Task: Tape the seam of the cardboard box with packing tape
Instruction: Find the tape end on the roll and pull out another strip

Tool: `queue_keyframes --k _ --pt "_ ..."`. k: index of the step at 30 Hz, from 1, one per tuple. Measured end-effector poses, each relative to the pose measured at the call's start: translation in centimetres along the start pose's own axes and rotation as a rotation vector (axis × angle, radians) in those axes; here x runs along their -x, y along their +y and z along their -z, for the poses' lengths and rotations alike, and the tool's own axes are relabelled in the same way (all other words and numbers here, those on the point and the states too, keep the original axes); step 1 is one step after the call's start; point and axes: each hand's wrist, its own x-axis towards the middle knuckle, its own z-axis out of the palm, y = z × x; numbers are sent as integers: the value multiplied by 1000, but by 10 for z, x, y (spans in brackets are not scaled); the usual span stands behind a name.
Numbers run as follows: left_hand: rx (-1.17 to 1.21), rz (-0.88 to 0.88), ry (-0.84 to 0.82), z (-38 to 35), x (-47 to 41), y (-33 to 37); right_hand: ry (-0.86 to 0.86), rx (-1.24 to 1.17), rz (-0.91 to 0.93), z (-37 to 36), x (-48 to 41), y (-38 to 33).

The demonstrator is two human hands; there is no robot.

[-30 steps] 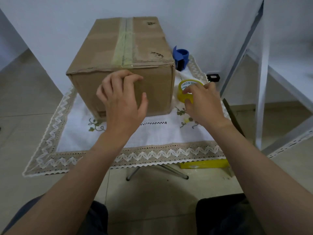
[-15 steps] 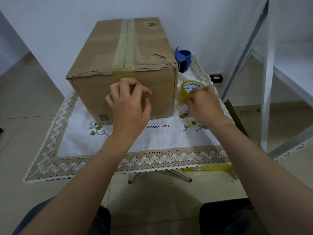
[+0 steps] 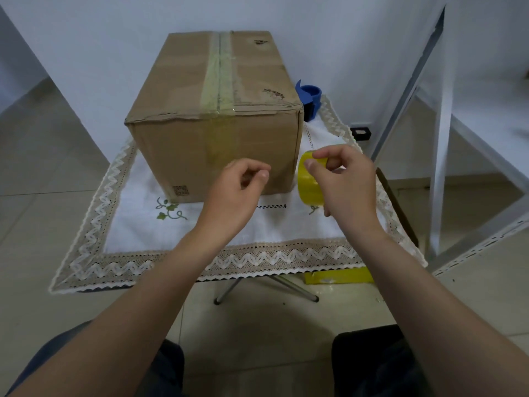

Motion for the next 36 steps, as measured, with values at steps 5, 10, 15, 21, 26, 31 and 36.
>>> queue_keyframes --k 5,10,15,21,26,31,36 --pt "145 133 -188 0 20 8 -106 -143 -79 -9 26 -15" --pt "227 147 -110 12 28 8 -334 -235 -122 -19 35 -20" --pt "185 158 -136 19 39 -8 -407 -11 -20 -19 30 -6" --pt "89 184 -151 24 43 -18 -547 64 33 -30 27 9" --pt "119 203 -127 21 42 -16 -546 56 56 -35 27 10" --pt "154 209 -128 20 40 -16 -528 93 96 -29 24 9" --pt "113 220 -126 20 40 -15 -510 155 160 -26 24 9"
